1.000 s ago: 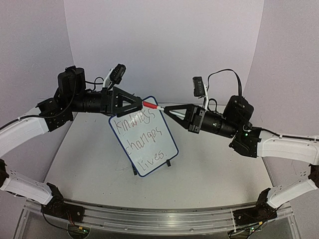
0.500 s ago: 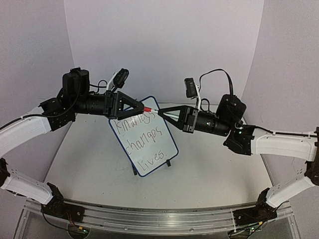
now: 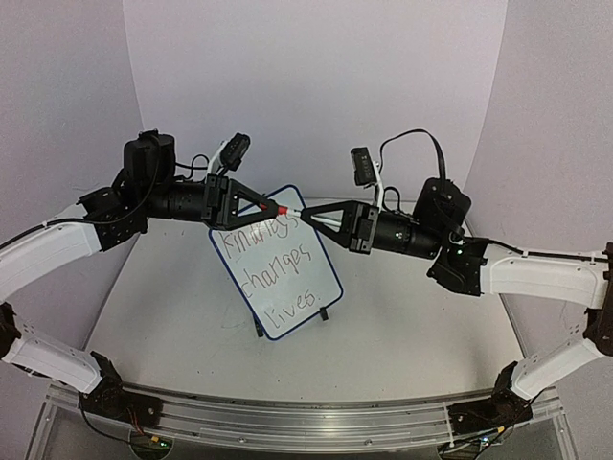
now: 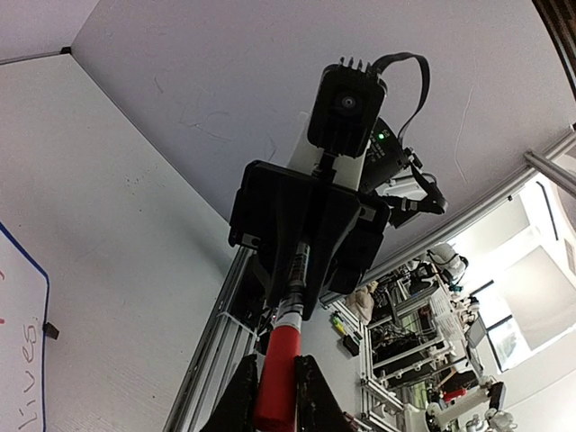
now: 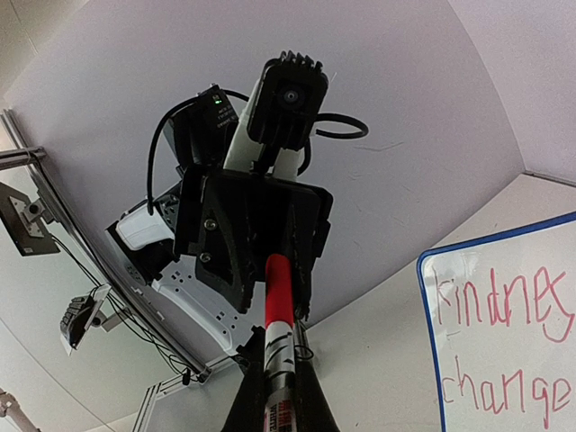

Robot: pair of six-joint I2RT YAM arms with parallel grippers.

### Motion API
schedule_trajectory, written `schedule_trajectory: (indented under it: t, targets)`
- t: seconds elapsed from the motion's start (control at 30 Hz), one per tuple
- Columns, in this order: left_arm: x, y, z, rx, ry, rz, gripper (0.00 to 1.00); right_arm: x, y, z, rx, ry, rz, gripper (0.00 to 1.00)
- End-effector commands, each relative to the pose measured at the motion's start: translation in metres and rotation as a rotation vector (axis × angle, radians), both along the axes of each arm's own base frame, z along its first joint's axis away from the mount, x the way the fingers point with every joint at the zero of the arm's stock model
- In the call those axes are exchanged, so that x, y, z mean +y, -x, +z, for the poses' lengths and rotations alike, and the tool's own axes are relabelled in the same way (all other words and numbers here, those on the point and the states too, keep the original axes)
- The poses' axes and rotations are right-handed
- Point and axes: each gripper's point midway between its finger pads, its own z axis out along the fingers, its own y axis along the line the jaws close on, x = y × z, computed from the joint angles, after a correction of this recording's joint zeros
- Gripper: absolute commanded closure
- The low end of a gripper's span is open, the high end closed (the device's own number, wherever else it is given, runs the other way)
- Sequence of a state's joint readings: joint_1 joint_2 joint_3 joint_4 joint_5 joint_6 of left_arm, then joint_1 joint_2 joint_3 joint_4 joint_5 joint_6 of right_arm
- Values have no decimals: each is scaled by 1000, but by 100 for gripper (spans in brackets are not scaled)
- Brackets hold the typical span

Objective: Write a sentence on the whiteboard
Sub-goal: Insert the whiteboard marker without the cap into the pen cap.

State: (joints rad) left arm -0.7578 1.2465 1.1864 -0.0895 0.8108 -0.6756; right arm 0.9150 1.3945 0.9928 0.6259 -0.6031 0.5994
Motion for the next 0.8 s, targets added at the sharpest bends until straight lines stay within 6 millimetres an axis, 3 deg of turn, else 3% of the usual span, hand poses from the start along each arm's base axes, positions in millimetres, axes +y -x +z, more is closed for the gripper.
schedule_trajectory:
  t: [0.0,0.07,0.77]
  targets:
    - [0,-1,17,-45,20,1,96,3,0,18,-32,-33,18,100]
    - [0,-1,15,-48,17,0,100,4,-1,17,-30,-32,17,100]
    - [-8,8,-5,-31,6,-79,100,38,-14,17,3,-84,61,100]
